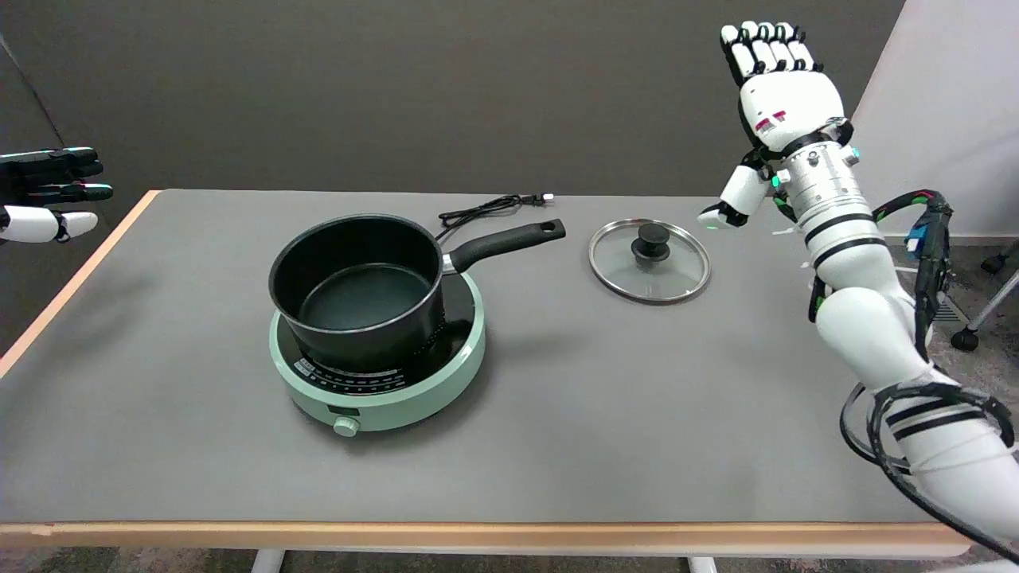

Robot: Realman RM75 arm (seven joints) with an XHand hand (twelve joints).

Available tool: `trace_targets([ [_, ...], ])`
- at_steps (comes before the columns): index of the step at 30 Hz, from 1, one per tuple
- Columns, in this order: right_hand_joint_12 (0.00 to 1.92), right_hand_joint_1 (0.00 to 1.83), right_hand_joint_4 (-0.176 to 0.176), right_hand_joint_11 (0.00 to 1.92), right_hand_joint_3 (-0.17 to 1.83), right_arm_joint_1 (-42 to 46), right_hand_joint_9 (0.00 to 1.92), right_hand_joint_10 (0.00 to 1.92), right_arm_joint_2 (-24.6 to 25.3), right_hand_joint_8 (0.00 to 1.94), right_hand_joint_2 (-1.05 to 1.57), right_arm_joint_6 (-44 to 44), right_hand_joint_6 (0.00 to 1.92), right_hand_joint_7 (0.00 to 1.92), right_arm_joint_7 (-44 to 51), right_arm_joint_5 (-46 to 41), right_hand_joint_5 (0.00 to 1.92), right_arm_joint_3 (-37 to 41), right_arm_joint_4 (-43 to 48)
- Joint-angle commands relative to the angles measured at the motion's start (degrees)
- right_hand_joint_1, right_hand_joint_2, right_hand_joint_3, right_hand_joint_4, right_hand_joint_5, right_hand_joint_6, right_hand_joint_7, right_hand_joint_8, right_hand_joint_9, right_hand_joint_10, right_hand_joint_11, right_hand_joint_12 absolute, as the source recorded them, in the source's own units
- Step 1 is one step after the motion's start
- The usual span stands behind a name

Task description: Pick up the pot lid.

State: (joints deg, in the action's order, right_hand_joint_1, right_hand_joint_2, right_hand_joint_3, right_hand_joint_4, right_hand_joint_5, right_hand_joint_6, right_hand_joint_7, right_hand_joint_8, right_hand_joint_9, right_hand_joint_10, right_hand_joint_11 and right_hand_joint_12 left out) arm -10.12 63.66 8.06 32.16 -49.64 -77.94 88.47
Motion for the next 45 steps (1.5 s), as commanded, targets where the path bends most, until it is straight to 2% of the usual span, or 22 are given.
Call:
trace_targets([
  [1,0.01,1.12,0.049,0.01,1.2,-5.8,0.01,0.01,-4.6,0.01,-0.7,-4.2,0.01,0.01,-2.3,-7.4,0.01,0.8,-10.7],
  [2,0.01,1.11,0.079,0.01,1.21,-5.9,0.01,0.01,-4.5,0.01,-0.7,-4.2,0.01,0.01,-2.3,-7.3,0.01,0.8,-10.7],
  [3,0.01,1.11,0.176,0.01,1.22,-6.0,0.01,0.01,-4.5,0.01,-0.7,-4.2,0.01,0.01,-2.3,-7.3,0.01,0.8,-10.8],
  [7,0.01,1.11,0.176,0.01,1.28,-7.0,0.01,0.01,-4.8,0.01,-0.74,-4.9,0.01,0.01,-2.4,-7.3,0.01,-0.1,-11.3],
  [12,0.01,1.11,0.176,0.01,1.31,-9.5,0.01,0.01,-7.3,0.01,-0.76,-9.3,0.01,0.01,-3.3,-7.8,0.01,-4.8,-13.3],
  [26,0.01,1.12,0.176,0.01,1.22,-12.7,0.01,0.01,-6.6,0.01,-0.72,-14.3,0.01,0.01,-3.0,-14.0,0.01,-9.2,-18.7],
  [27,0.01,1.13,0.107,0.01,1.21,-12.7,0.01,0.01,-6.6,0.01,-0.72,-14.5,0.01,0.01,-3.0,-14.0,0.01,-9.2,-18.7],
  [28,0.01,1.14,0.057,0.01,1.21,-12.8,0.01,0.01,-6.5,0.01,-0.72,-14.8,0.01,0.01,-2.9,-14.1,0.01,-9.2,-18.9],
  [45,0.01,1.15,0.056,0.01,1.19,-15.0,0.01,0.01,-6.1,0.01,-0.7,-15.8,0.01,0.01,-2.9,-14.2,0.01,-9.2,-21.2],
])
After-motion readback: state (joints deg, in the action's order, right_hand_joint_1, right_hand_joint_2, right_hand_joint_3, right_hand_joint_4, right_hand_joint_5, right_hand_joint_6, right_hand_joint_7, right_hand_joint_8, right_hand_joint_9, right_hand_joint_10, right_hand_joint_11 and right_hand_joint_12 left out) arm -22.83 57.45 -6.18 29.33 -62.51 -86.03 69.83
